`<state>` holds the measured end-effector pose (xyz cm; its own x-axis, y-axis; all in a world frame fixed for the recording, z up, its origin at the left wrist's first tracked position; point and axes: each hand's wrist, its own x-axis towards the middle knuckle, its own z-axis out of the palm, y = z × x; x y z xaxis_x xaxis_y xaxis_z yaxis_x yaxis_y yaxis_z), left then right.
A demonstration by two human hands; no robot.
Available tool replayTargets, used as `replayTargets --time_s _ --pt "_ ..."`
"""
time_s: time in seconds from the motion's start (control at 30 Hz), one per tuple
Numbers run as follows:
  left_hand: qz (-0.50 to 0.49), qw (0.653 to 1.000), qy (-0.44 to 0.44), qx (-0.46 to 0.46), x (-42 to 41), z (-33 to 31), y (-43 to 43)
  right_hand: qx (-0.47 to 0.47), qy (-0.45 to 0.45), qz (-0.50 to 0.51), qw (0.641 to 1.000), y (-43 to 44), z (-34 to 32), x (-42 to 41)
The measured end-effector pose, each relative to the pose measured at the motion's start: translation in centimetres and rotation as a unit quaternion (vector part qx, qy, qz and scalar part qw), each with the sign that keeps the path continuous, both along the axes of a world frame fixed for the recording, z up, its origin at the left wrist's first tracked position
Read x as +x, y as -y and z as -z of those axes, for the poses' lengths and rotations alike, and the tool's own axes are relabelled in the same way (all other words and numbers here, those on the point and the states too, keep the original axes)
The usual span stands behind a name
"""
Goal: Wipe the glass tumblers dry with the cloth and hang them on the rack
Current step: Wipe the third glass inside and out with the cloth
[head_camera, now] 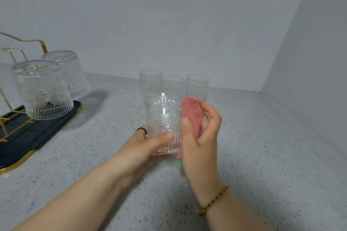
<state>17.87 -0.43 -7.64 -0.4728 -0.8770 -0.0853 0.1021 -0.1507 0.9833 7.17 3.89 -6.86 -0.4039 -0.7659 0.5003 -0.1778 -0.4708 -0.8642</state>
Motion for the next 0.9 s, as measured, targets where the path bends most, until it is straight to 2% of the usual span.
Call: replayTargets --time_s 0.07,0.17,0.23,0.3,0.4,0.5,0.6,0.73,0.9 --pt "0.037 0.998 -0.048 0.028 0.2 -0.1 0.0 0.009 0.004 -0.001 1.000 0.3 -0.4 -0.8" --pt "0.087 0.986 -0.130 0.055 0.1 -0.1 0.1 0.096 0.050 -0.052 0.993 0.5 -0.6 -1.6" --pt "0.070 0.982 -0.167 0.060 0.0 -0.4 0.1 0.146 0.060 -0.109 0.981 0.2 -0.3 -1.3" --pt "0.026 0.981 -0.181 0.070 0.2 -0.6 0.5 0.140 0.022 -0.127 0.982 0.0 -0.1 -0.7" --pt "-0.018 0.991 -0.121 0.058 0.6 -0.8 0.8 0.074 -0.079 -0.102 0.989 0.0 0.3 0.1" --pt "0.016 0.996 -0.063 0.057 0.3 -0.6 0.4 0.031 -0.135 -0.067 0.988 0.0 -0.2 0.4" --pt "0.045 0.993 -0.084 0.073 -0.1 -0.5 -0.3 0.009 -0.073 -0.021 0.997 0.2 -0.6 -0.7" --pt "0.045 0.989 -0.113 0.078 0.0 -0.7 -0.3 0.125 0.057 -0.085 0.987 0.4 0.2 -0.6" --pt "0.006 0.996 -0.043 0.074 0.3 -0.6 0.1 0.103 0.044 -0.064 0.992 0.0 0.3 0.1"
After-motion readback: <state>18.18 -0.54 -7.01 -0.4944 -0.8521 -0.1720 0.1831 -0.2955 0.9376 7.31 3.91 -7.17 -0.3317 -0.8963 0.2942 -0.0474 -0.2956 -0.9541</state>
